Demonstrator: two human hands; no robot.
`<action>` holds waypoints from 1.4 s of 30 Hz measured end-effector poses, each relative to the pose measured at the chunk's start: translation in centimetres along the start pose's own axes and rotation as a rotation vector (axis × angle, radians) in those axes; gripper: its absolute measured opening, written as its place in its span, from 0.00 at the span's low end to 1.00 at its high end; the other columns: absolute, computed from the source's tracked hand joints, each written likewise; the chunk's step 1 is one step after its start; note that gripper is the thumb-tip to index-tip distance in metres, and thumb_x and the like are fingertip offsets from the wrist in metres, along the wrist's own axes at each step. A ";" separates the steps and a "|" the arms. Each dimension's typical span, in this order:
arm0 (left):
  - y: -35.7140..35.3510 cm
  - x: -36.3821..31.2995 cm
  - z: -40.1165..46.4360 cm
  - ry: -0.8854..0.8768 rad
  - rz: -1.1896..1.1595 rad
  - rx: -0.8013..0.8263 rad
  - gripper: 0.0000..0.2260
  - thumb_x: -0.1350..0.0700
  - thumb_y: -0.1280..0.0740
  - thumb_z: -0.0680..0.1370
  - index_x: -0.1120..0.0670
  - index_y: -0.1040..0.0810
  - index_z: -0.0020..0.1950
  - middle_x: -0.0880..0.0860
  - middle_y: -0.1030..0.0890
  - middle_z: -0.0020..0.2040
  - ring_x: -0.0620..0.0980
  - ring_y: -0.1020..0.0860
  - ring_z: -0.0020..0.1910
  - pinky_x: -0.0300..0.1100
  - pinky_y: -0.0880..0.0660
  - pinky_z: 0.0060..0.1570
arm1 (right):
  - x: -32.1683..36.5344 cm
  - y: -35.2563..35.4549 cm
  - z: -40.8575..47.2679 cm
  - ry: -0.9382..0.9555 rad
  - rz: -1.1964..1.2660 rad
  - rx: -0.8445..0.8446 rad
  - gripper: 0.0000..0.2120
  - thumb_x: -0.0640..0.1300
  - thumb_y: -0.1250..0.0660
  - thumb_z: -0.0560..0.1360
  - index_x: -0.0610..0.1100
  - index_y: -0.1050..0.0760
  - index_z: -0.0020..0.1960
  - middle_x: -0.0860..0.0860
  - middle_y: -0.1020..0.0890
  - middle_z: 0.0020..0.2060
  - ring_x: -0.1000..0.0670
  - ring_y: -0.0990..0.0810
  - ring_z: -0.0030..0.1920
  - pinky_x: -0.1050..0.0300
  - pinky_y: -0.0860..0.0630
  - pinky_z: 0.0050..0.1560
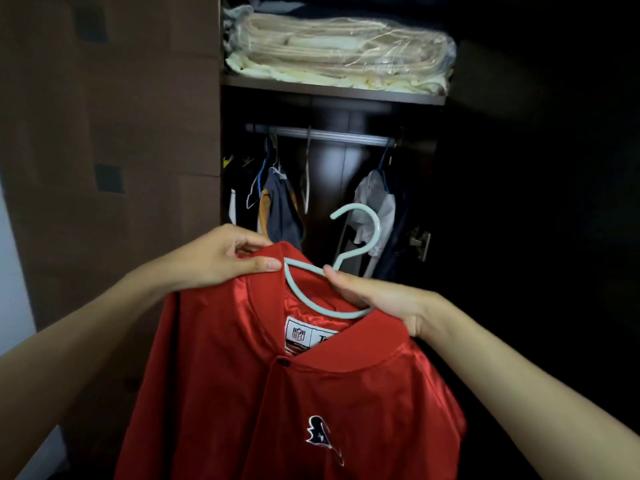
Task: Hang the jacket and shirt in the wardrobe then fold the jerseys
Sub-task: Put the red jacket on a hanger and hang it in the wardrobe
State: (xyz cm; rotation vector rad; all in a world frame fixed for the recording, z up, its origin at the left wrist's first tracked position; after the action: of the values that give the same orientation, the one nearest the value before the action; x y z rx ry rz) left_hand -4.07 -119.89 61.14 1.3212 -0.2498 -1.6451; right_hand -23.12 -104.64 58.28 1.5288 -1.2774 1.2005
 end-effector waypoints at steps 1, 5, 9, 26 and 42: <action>-0.4 -0.1 0.8 -0.029 0.051 -0.039 0.07 0.54 0.28 0.77 0.52 0.15 0.54 0.47 0.13 0.50 0.43 0.16 0.51 0.36 0.22 0.54 | -0.3 -0.5 -0.6 0.044 0.100 -0.016 0.19 0.58 0.34 0.75 0.50 0.17 0.61 0.49 0.15 0.60 0.51 0.15 0.57 0.56 0.19 0.60; -1.7 -0.2 3.5 -0.191 0.245 -0.282 0.06 0.52 0.27 0.77 0.50 0.17 0.52 0.44 0.16 0.47 0.37 0.20 0.47 0.26 0.29 0.48 | -1.8 -1.5 -1.0 0.262 0.400 -0.176 0.21 0.50 0.27 0.74 0.41 0.21 0.63 0.43 0.21 0.67 0.53 0.13 0.47 0.62 0.17 0.47; -1.6 1.2 5.9 -0.150 0.261 -0.333 0.07 0.49 0.30 0.79 0.50 0.19 0.54 0.47 0.18 0.49 0.44 0.21 0.47 0.26 0.31 0.44 | -4.0 0.4 -3.1 0.330 0.427 -0.319 0.28 0.54 0.15 0.53 0.44 0.12 0.50 0.42 0.13 0.54 0.47 0.12 0.50 0.55 0.17 0.49; 1.0 5.5 11.3 0.118 0.212 -0.395 0.17 0.40 0.34 0.79 0.53 0.24 0.56 0.51 0.20 0.49 0.45 0.22 0.48 0.39 0.28 0.47 | 3.3 6.2 3.7 0.515 0.149 -0.637 0.10 0.56 0.27 0.72 0.50 0.14 0.43 0.53 0.12 0.40 0.58 0.14 0.36 0.68 0.21 0.32; 4.0 10.0 20.2 0.236 0.188 -0.471 0.20 0.37 0.38 0.80 0.54 0.29 0.59 0.57 0.19 0.50 0.52 0.20 0.50 0.42 0.25 0.47 | 18.5 23.4 26.2 0.507 0.102 -0.637 0.12 0.53 0.27 0.76 0.45 0.22 0.48 0.46 0.18 0.38 0.49 0.19 0.29 0.56 0.20 0.33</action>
State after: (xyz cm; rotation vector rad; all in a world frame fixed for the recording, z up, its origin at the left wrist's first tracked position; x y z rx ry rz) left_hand -18.13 -137.50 65.35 1.0782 0.1457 -1.2753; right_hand -40.90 -138.16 70.07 0.6557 -1.2289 1.0139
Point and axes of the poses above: each hand's wrist, its own z-axis towards the middle knuckle, its own y-axis out of the back of the hand, x = y × z, the point moved 2 cm from there along z, towards the middle knuckle
